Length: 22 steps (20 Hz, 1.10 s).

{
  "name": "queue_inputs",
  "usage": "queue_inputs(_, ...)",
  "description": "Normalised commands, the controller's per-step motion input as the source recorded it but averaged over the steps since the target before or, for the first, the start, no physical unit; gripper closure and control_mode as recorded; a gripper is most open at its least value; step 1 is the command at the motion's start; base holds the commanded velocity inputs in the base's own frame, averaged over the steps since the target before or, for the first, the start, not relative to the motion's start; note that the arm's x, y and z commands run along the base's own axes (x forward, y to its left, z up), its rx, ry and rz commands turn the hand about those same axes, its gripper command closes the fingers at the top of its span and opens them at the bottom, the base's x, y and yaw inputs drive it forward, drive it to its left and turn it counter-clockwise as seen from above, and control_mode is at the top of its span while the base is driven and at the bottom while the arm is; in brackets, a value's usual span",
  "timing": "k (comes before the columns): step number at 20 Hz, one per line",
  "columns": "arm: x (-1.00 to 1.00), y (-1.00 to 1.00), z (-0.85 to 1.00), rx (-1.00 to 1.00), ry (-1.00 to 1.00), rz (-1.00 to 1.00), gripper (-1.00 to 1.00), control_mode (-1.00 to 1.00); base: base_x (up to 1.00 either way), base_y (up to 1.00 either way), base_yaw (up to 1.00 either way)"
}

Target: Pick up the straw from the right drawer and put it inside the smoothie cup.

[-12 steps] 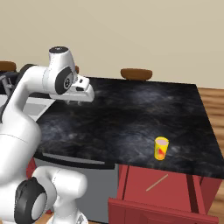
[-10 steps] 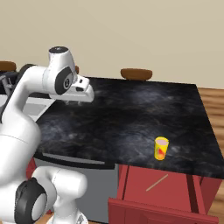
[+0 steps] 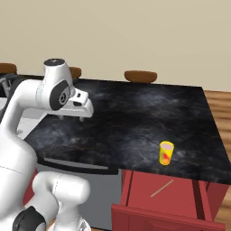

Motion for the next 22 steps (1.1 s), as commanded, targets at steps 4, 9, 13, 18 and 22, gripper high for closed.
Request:
queue_inputs(4, -0.14, 0.0, -0.19, 0.0, 0.0, 0.0, -1.0, -1.0, 0.0, 0.0, 0.0)
queue_inputs(9, -0.06, 0.0, -0.17, 0.0, 0.01, 0.0, -1.0, -1.0, 0.0, 0.0, 0.0)
queue_inputs(13, -0.16, 0.0, -0.26, 0.0, 0.01, 0.0, -1.0, -1.0, 0.0, 0.0, 0.0)
queue_inputs(18, -0.25, 0.0, -0.21, 0.0, 0.0, 0.0, -1.0, -1.0, 0.0, 0.0, 0.0)
queue_inputs(22, -0.26, 0.0, -0.18, 0.0, 0.0, 0.0, -1.0, -1.0, 0.0, 0.0, 0.0)
